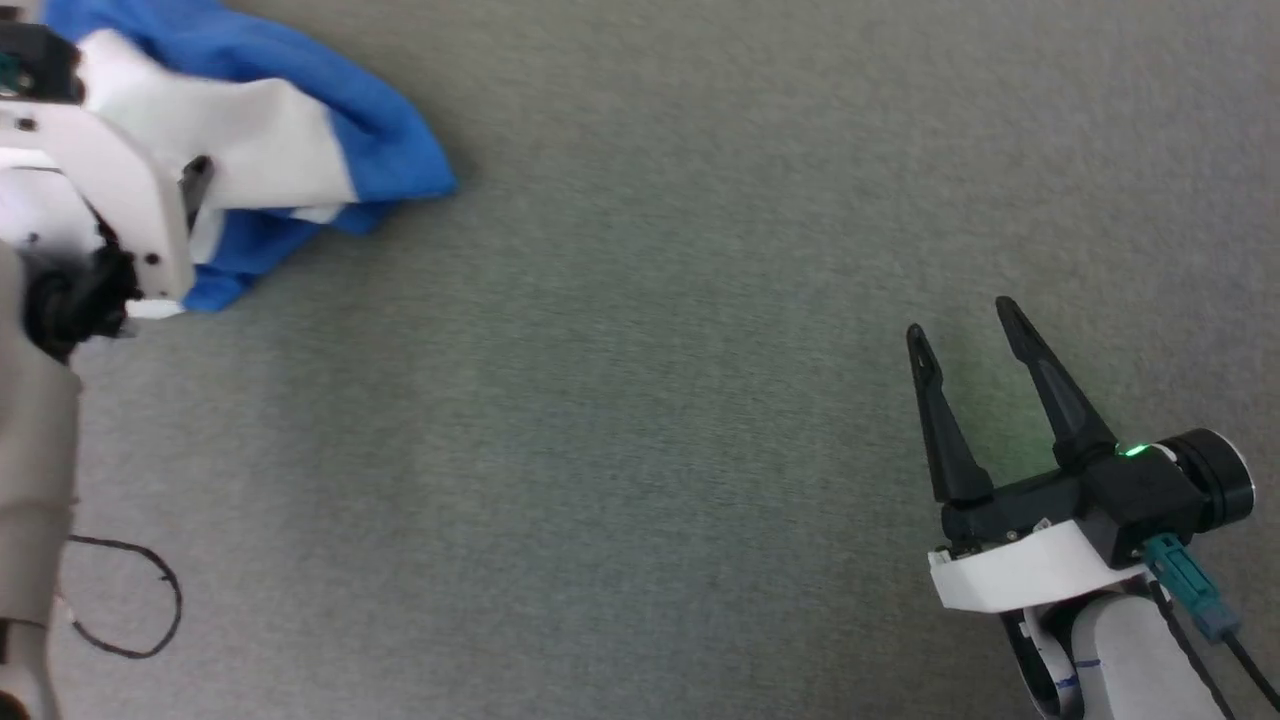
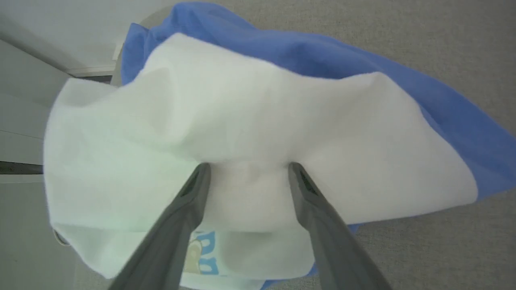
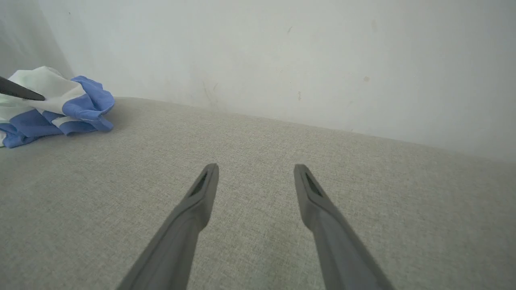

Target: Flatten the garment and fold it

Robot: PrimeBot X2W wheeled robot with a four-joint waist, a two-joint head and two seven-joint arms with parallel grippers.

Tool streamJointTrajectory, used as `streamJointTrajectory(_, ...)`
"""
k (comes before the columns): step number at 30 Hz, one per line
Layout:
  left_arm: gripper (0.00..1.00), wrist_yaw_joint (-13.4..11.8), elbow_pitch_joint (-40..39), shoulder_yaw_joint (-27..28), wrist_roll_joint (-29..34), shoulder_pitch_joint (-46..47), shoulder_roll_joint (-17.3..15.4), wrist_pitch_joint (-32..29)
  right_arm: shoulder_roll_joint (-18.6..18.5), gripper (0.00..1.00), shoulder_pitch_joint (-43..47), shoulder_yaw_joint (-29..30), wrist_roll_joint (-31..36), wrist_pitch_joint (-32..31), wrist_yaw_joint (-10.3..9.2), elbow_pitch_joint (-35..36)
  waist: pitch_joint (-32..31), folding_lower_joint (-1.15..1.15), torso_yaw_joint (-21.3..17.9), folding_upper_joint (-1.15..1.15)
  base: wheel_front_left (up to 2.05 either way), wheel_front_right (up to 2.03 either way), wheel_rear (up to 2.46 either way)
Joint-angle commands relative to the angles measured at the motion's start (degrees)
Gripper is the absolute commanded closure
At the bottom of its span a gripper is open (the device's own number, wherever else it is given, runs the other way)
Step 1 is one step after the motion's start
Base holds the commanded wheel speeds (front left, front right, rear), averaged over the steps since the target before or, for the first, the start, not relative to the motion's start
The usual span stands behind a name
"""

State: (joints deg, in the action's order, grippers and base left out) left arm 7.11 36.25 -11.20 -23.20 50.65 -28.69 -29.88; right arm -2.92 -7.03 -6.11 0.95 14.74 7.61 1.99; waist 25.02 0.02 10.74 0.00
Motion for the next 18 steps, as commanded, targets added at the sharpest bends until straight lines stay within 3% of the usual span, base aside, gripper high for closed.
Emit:
streamJointTrajectory(1,0.00,0.35,0.85,-0.99,-2.51,1.25,-1.62,-2.21,0.02,0.00,-0.99,-0.08,-0.31,0.26,-0.12,0.20,5.32,-0.02,-5.06,0.00,0.00,0.00,0.00)
streamJointTrajectory(9,0.00,0.36,5.25,-2.52,-11.78,1.59,-3.74,-15.25,0.03,0.00,-0.87,-0.15,-0.36,0.26,-0.12,0.15,6.37,-0.02,-5.68,0.00,0.00,0.00,0.00)
streamJointTrajectory(10,0.75,0.36,5.24,-2.74,-12.77,1.29,-3.89,-16.28,0.03,0.00,-0.84,-0.12,-0.39,0.26,-0.12,0.06,6.29,-0.02,-5.65,0.00,0.00,0.00,0.00)
streamJointTrajectory(11,1.00,0.36,5.21,-2.82,-13.74,0.98,-3.99,-16.98,0.03,0.00,-0.82,-0.03,-0.44,0.26,-0.12,-0.09,6.09,-0.02,-5.56,0.00,0.00,0.00,0.00)
streamJointTrajectory(14,1.00,0.37,4.69,-2.74,-15.51,0.31,-4.63,-16.37,0.03,0.00,-0.74,0.07,-0.45,0.26,-0.12,-0.50,5.09,-0.02,-5.17,0.00,0.00,0.00,0.00)
streamJointTrajectory(18,1.00,0.37,4.26,-1.79,-14.90,0.82,-6.16,-9.17,0.03,0.00,-0.82,-0.03,-0.48,0.26,-0.12,-1.22,2.73,-0.02,-4.85,0.00,0.00,0.00,0.00)
